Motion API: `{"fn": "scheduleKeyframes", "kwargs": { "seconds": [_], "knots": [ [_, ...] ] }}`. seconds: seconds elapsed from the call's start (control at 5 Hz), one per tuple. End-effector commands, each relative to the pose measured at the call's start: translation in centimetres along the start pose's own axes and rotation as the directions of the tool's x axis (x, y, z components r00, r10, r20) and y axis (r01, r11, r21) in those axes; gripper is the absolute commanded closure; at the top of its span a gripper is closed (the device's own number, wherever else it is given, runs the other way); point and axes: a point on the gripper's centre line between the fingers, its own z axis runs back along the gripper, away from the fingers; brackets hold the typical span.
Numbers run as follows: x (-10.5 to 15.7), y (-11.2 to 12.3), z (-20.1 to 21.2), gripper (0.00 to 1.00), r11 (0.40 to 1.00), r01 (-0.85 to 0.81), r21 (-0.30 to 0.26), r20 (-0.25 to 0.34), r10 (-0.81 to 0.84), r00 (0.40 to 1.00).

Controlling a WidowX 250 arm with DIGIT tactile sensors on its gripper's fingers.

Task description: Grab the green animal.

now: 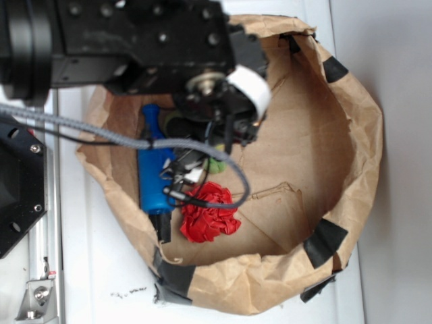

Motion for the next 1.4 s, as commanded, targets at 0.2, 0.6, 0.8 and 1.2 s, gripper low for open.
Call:
{"fn": "scheduleKeyframes", "kwargs": {
  "seconds": [0.2,0.6,0.8,1.2],
  "knots": [
    [0.9,0.1,-0.5,0.0,0.999,-0.028,0.033,0.01,0.027,1.0],
    [0.9,0.1,-0.5,0.0,0.999,-0.028,0.033,0.01,0.027,1.0],
    [0.9,0.1,-0.5,0.0,0.999,-0.028,0.033,0.01,0.027,1.0],
    [1.5,0.8,-4.0,0.0,0.998,-0.01,0.054,0.039,0.008,0.999]
  ]
}}
